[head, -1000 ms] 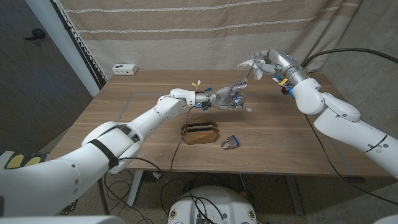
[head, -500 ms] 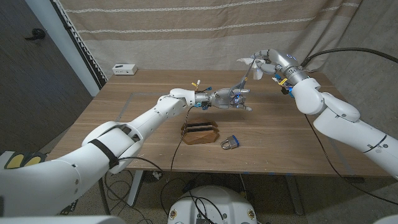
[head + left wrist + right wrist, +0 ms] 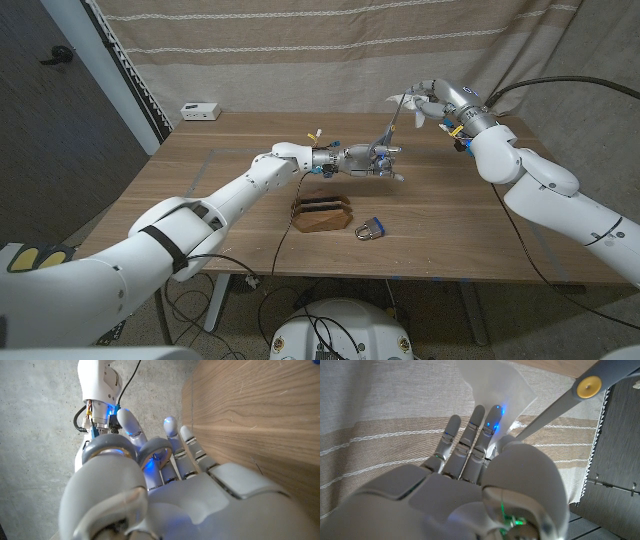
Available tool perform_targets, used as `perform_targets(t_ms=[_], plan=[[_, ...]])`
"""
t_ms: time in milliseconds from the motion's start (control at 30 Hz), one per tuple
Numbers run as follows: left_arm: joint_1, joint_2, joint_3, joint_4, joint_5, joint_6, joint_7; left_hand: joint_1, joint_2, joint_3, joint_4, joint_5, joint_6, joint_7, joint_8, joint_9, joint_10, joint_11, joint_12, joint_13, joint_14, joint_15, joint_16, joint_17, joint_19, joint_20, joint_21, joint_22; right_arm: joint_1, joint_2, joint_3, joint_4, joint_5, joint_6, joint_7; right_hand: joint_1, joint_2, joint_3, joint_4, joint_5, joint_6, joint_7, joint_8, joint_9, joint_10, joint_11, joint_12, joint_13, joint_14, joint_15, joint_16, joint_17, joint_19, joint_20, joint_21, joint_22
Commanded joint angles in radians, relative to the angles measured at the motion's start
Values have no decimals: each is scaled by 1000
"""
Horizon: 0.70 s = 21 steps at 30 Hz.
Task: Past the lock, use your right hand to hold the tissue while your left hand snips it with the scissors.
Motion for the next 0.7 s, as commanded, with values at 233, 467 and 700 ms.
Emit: perform_targets(t_ms=[233,467,700], plan=[[75,108,-12,-203,4,-3,97,-3,-14,33,2,-19,0,20,-1,-13,73,-64,3,4,-2,-148,0,7,-3,-1,11,-3,18,13,-22,-8,-17,-21,-1,8,3,-5,3,5,4,-4,3,0,14,-17,9,3,2,-124,-4,5,1,-119,-4,5],[134,177,-33,-352,34,-36,230,-10,-22,58,3,-31,11,13,-7,-39,79,-65,3,4,-5,-148,-4,5,-9,-1,15,-9,19,28,-12,-4,-1,-27,-8,9,4,-8,2,7,-2,-2,1,0,12,-17,10,5,3,-124,-3,8,-1,-118,-7,6],[171,210,-53,-405,-32,11,249,-14,-32,71,0,-39,23,10,-6,-52,83,-65,3,4,-4,-148,-5,6,-12,10,17,-12,43,47,-27,-13,4,-49,1,9,4,-9,2,8,-2,-3,1,0,13,-16,12,6,3,-124,-4,9,-6,-116,-9,6]])
